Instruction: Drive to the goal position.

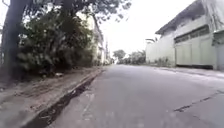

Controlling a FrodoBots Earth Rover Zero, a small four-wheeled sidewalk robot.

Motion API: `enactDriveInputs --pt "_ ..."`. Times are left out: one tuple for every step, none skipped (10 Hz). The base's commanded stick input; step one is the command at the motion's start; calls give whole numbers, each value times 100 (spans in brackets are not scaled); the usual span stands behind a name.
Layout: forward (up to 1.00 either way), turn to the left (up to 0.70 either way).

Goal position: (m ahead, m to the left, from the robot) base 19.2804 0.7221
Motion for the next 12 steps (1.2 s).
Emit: enactDriveInputs --pt "100 0" --pt "100 0" --pt "100 0" --pt "100 0" --pt "100 0" --pt "100 0" --pt "100 0" --pt "100 -25" --pt "100 -40" --pt "100 -40" --pt "100 -40" --pt "100 0"
